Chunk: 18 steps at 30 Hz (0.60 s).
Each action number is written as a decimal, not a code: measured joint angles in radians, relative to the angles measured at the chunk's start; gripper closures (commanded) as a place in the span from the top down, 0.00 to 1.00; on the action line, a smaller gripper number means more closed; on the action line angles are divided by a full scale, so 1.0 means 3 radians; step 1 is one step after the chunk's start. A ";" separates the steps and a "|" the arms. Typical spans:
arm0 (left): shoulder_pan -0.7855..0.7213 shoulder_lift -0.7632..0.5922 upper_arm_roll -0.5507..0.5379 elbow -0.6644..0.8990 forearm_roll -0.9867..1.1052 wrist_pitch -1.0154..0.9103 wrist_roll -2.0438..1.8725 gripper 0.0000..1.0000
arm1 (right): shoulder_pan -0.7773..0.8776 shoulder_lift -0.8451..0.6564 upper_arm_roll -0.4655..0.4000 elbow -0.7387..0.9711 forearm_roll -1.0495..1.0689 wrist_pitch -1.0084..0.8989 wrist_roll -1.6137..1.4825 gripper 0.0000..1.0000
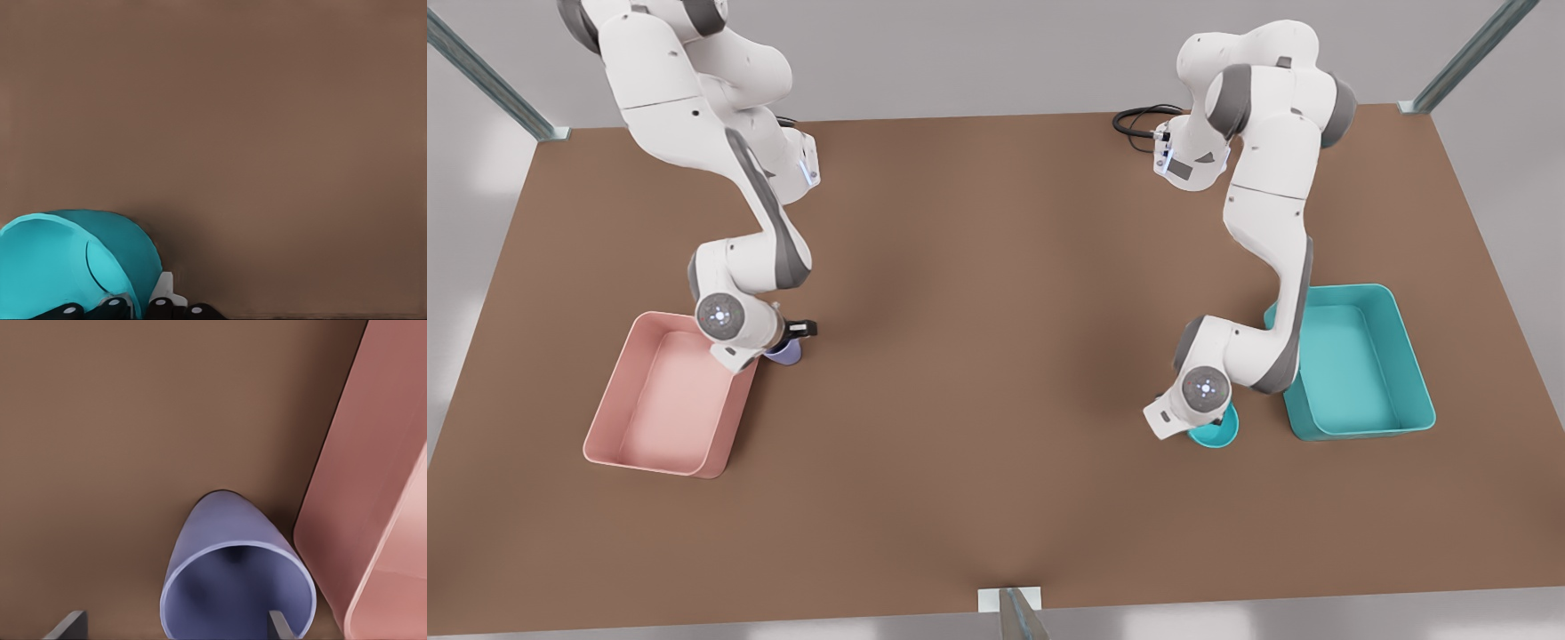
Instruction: Put the bowls and cups in different boxes
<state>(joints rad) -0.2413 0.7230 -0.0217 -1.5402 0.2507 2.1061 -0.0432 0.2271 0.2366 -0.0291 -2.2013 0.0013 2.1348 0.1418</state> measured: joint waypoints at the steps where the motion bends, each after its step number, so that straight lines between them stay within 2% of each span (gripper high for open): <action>1: -0.0005 -0.0105 0.0055 0.0022 0.0004 -0.0087 -0.0006 0.21 | -0.0001 0.0021 0.0000 -0.0003 -0.0001 0.0006 0.0007 1.00; 3: 0.0077 -0.0365 0.0185 0.0030 0.0020 -0.0318 -0.0016 0.21 | -0.0003 0.0069 0.0000 -0.0005 -0.0002 0.0015 0.0020 1.00; 7: 0.0864 -0.0751 0.0245 -0.0011 0.0027 -0.0782 0.0004 0.21 | 0.0010 0.0190 0.0004 0.0017 -0.0005 0.0026 0.0041 1.00; 11: 0.1106 -0.0846 0.0372 -0.0597 0.0030 -0.0712 0.0111 0.21 | 0.0015 0.0295 0.0005 0.0045 -0.0007 0.0033 0.0056 0.98; 13: 0.1162 -0.0765 0.0432 -0.0775 0.0039 -0.0511 0.0160 0.21 | 0.0012 0.0340 0.0005 0.0068 -0.0007 0.0036 0.0062 0.68; 16: 0.1269 -0.0573 0.0452 -0.0831 0.0045 -0.0243 0.0223 0.21 | 0.0010 0.0361 0.0005 0.0119 -0.0001 0.0031 0.0061 0.34; 17: 0.1288 -0.0509 0.0454 -0.0835 0.0045 -0.0175 0.0241 0.21 | 0.0010 0.0363 0.0005 0.0146 0.0006 0.0027 0.0059 0.25; 18: 0.1295 -0.0449 0.0455 -0.0837 0.0044 -0.0114 0.0258 0.21 | 0.0008 0.0364 0.0005 0.0180 0.0014 0.0019 0.0054 0.21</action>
<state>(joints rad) 0.1471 0.5884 0.1147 -1.7914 0.2638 2.0717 0.0340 0.2295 0.3457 -0.0276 -2.1474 0.0055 2.1407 0.1580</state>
